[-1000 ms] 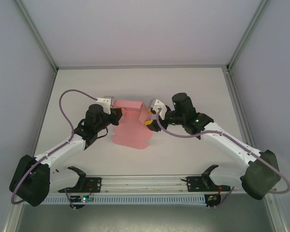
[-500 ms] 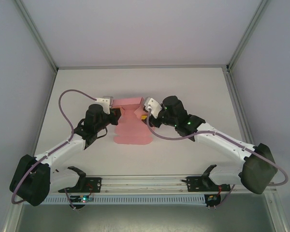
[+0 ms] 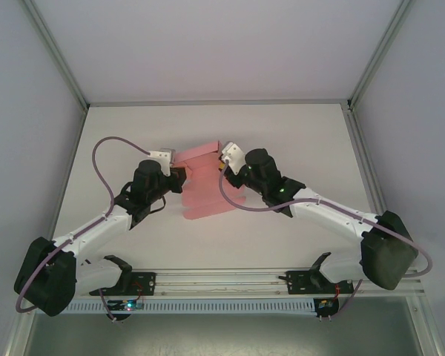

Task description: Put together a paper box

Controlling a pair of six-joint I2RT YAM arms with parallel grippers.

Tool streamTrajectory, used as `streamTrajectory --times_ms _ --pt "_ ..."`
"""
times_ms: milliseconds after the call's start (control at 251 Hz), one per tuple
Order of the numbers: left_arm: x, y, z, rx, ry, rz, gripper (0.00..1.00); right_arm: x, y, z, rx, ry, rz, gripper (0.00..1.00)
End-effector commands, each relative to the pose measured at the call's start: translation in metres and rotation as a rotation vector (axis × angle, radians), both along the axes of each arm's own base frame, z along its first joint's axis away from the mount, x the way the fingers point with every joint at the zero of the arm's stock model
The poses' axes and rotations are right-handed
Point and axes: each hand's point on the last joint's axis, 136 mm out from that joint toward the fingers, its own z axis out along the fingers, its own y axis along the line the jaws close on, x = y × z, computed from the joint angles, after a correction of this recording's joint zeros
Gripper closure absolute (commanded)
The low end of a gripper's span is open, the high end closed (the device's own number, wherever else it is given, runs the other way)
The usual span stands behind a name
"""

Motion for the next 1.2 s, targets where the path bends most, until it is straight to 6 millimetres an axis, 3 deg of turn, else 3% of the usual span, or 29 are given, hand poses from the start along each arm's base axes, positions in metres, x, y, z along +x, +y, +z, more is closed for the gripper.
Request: streamTrajectory --times_ms 0,172,267,503,571,698,830,1002,1125,1197 --pt "-0.017 -0.037 0.032 -0.034 -0.073 -0.174 1.00 0.012 0.009 0.021 0.106 -0.080 -0.048 0.78" --pt "-0.015 -0.041 0.042 -0.066 -0.068 -0.129 1.00 0.028 -0.007 0.019 0.092 -0.123 -0.229 0.88" --pt "-0.011 -0.043 0.043 -0.062 -0.044 -0.054 1.00 0.045 -0.035 0.017 0.083 -0.165 -0.461 0.95" --pt "-0.001 -0.010 0.028 -0.023 0.119 0.371 1.00 0.061 -0.110 0.002 -0.035 -0.220 -0.962 1.00" --pt "-0.003 0.001 0.028 0.030 0.120 0.488 1.00 0.062 -0.122 -0.004 -0.065 -0.207 -1.034 1.00" --pt "0.003 0.036 0.032 0.141 0.065 0.772 1.00 0.059 -0.106 -0.008 -0.007 -0.156 -0.969 1.00" --pt "0.017 0.059 0.038 0.295 0.054 0.954 1.00 0.048 -0.087 -0.002 -0.002 -0.146 -0.918 1.00" --pt "0.031 0.066 0.019 0.324 0.149 1.022 1.00 0.037 -0.091 -0.002 0.034 -0.127 -0.916 1.00" --pt "0.036 0.057 0.013 0.285 0.155 0.981 1.00 0.035 -0.088 -0.007 0.058 -0.103 -0.890 1.00" --pt "0.034 0.062 0.014 0.301 0.147 1.004 1.00 0.035 -0.090 -0.009 0.055 -0.103 -0.900 1.00"
